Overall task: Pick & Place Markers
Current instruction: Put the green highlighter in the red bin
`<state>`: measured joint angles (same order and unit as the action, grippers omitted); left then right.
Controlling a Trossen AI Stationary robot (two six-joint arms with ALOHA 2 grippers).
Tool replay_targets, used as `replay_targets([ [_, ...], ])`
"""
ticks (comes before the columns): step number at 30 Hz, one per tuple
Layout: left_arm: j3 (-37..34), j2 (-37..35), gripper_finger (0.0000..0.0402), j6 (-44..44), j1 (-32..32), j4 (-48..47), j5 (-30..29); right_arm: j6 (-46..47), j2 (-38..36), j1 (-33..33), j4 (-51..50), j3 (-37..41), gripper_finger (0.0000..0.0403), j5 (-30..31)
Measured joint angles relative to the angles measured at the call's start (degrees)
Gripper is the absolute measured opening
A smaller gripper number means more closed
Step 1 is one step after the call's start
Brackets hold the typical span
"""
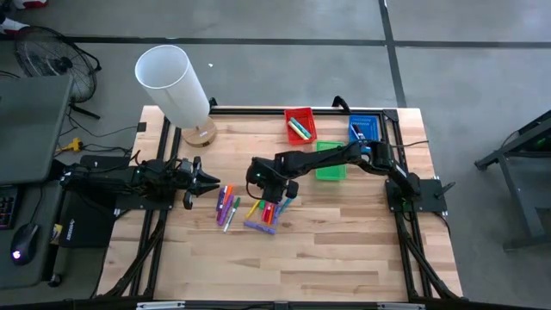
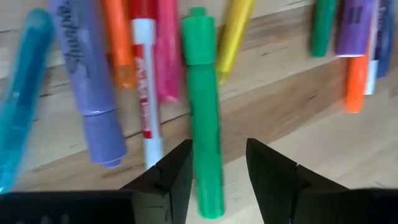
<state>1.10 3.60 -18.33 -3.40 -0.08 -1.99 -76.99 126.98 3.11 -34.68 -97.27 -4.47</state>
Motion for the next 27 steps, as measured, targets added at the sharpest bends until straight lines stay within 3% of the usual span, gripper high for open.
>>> replay_targets([
  [27,0.0,0.0,0.0083,0.0,0.0,0.0,0.0,2.1,2.6,1.1,2.0,-0.1,0.0138,-4.7],
])
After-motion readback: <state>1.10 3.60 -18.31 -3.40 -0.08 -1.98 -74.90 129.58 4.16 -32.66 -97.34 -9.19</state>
